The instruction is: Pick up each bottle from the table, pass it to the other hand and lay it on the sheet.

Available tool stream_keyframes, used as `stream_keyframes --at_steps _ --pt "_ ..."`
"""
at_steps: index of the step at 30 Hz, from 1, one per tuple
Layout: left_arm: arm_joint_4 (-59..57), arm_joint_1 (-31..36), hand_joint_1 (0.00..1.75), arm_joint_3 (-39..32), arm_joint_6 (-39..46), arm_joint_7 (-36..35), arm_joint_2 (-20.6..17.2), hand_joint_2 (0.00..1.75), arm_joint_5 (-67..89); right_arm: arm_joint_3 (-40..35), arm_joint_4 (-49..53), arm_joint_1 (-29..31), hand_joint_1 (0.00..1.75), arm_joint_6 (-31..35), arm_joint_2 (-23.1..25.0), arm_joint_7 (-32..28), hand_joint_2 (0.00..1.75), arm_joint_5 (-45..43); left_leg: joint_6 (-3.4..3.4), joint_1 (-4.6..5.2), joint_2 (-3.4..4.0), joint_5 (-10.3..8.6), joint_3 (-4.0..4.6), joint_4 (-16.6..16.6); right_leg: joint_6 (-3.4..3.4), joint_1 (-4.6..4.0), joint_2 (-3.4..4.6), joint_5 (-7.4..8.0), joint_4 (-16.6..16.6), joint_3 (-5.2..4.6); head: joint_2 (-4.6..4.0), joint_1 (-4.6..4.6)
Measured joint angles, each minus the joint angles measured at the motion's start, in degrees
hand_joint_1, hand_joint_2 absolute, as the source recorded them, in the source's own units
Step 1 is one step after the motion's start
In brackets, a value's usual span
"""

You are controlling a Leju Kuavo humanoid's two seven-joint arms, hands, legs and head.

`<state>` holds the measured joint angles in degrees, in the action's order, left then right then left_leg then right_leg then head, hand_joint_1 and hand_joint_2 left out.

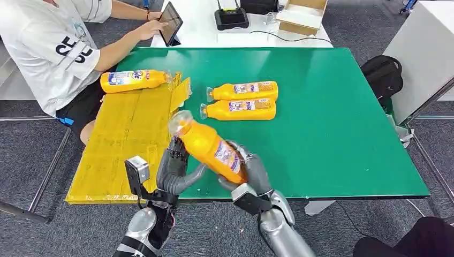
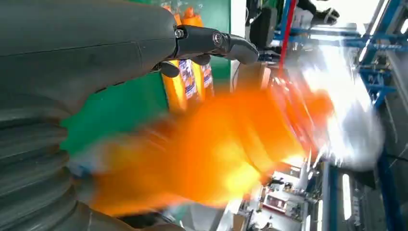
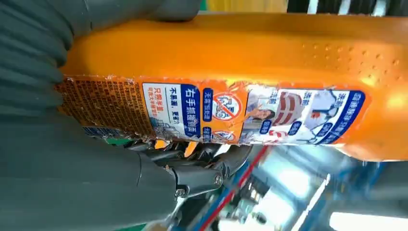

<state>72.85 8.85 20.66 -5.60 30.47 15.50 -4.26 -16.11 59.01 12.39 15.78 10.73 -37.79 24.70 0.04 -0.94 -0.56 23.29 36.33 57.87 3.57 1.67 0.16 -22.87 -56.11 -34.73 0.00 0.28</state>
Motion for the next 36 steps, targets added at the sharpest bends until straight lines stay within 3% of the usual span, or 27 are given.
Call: stream_keyframes --at_steps 18,19,20,21,36 --pt "-4.55 0.85 0.00 0.09 1.31 -1.20 -0.13 1.75 1.09 -8.06 -12.35 2.81 1.75 0.02 3.82 0.11 1.75 0.30 0.00 -0.01 0.00 0.00 0.02 -0.01 -0.01 0.01 0.01 -0.01 0.00 -0.03 0.00 0.00" --pt "-4.61 0.81 0.26 0.06 1.33 -1.22 -0.15 1.75 1.09 -8.17 -12.67 2.92 1.75 0.02 3.84 0.11 1.75 0.26 -0.01 -0.01 0.01 0.00 0.02 -0.01 -0.01 0.00 0.01 -0.01 0.00 -0.04 0.00 0.00" --pt "-4.72 0.81 1.54 0.04 1.33 -1.22 -0.15 1.75 1.09 -8.21 -12.91 3.01 1.75 0.02 3.89 0.11 1.75 0.19 -0.01 -0.01 0.01 0.00 0.02 -0.01 -0.01 0.00 0.01 -0.01 0.00 -0.05 0.00 0.00" --pt "-4.87 0.81 1.75 0.00 1.33 -1.22 -0.15 1.75 1.09 -8.26 -13.20 3.08 1.75 0.02 3.93 0.11 1.75 0.19 -0.01 -0.01 0.01 0.00 0.02 -0.01 -0.01 0.00 0.01 -0.01 0.00 -0.05 0.00 0.00" --pt "-5.03 0.33 1.75 -0.79 1.29 -0.63 -0.15 1.75 0.79 -9.15 -14.97 4.07 1.75 -0.94 3.95 0.77 1.75 -0.48 0.00 -0.01 0.02 0.00 0.04 -0.01 -0.01 0.01 0.01 0.00 0.00 -0.07 0.00 0.00"
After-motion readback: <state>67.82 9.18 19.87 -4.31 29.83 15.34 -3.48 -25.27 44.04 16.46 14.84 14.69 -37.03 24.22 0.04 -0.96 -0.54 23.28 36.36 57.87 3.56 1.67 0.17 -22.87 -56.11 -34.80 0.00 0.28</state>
